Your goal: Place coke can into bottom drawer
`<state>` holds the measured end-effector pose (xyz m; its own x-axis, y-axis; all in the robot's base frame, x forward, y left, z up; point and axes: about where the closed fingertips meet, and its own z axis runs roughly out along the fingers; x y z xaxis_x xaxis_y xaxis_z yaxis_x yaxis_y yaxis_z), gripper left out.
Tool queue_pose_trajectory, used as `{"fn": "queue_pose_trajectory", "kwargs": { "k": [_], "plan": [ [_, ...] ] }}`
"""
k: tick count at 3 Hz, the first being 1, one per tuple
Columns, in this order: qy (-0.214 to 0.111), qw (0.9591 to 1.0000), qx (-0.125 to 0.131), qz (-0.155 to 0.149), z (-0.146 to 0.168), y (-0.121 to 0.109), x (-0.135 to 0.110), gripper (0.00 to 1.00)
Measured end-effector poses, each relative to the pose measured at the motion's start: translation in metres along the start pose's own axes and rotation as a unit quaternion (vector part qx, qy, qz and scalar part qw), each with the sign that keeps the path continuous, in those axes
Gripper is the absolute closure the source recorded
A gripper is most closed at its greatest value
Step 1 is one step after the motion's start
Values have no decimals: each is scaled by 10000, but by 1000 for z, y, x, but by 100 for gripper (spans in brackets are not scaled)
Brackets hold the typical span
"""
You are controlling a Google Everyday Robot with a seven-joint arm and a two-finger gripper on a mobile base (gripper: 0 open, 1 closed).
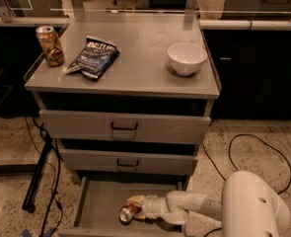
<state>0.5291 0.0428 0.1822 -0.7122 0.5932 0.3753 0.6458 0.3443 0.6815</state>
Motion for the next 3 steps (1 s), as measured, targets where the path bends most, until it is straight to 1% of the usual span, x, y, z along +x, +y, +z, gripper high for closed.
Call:
{"fn": "queue_pose_trajectory", "kwargs": {
  "k": [1,2,3],
  "plan": [
    [-19,10000,66,34,7,-3,2,100],
    [-81,9997,224,12,20,-9,3,100],
    [-119,9991,407,93,36,-21,3,100]
  ]
}}
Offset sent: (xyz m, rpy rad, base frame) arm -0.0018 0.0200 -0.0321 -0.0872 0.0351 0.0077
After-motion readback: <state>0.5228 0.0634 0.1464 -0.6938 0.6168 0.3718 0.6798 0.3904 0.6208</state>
